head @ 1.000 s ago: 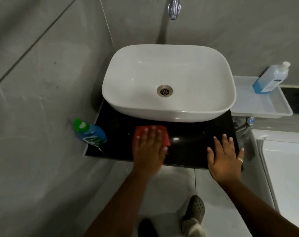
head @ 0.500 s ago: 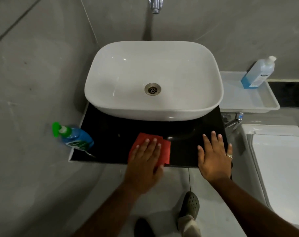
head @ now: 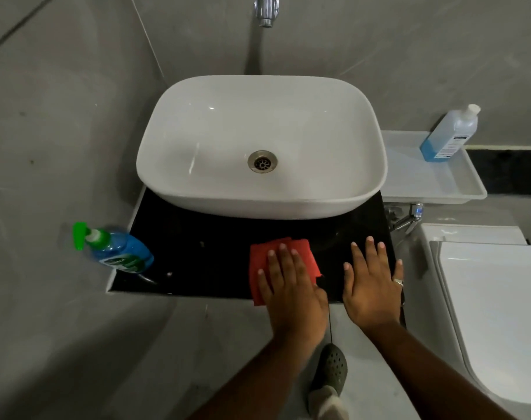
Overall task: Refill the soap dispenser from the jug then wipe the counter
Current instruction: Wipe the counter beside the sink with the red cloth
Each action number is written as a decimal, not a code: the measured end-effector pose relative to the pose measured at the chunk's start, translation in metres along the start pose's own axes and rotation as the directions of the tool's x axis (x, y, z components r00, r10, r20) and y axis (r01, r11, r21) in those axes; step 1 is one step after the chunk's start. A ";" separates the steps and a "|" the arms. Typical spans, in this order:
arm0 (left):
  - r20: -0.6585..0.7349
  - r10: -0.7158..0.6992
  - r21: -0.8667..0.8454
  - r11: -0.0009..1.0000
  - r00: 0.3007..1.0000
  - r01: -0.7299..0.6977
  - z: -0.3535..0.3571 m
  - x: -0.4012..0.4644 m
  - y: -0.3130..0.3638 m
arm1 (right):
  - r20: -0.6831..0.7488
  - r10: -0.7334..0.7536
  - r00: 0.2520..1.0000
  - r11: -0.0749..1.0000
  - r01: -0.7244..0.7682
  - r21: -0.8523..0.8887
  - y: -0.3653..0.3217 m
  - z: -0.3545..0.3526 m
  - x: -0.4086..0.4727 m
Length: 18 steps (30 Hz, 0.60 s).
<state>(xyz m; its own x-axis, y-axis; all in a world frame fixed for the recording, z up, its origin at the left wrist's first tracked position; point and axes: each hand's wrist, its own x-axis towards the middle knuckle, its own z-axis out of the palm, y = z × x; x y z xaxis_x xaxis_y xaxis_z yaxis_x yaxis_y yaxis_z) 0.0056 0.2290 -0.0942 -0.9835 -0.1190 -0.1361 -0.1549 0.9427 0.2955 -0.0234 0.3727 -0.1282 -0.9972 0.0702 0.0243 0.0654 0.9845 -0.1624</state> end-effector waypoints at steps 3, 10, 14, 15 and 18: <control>0.074 0.059 -0.010 0.998 0.996 -0.058 -0.005 0.002 -0.004 | 0.016 0.001 1.000 0.997 -0.002 0.073 -0.001 -0.008 0.003; -0.141 0.091 -0.160 0.981 0.986 -0.113 -0.054 0.005 -0.094 | 0.027 -0.229 0.973 0.955 0.220 0.200 -0.112 -0.027 -0.037; -0.071 -0.028 -0.073 0.997 0.997 0.023 -0.056 -0.003 -0.143 | 0.191 -0.293 0.937 0.955 0.296 0.016 -0.136 -0.006 -0.042; -0.064 -0.008 -0.056 0.998 0.998 0.004 -0.053 -0.004 -0.146 | 0.180 -0.332 0.926 0.940 0.340 -0.013 -0.123 -0.005 -0.038; -0.064 0.112 -0.020 0.993 0.992 -0.113 -0.045 -0.003 -0.136 | 0.099 -0.334 0.937 0.940 0.339 -0.045 -0.061 -0.009 -0.035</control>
<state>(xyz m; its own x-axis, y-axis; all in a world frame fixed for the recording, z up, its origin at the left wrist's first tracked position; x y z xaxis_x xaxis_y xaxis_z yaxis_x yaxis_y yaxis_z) 0.0255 0.0874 -0.0917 -0.9986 -0.0326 -0.0417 -0.0445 0.9438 0.3275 0.0079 0.3118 -0.1102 -0.9601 -0.2787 -0.0211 -0.2754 0.9562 -0.0996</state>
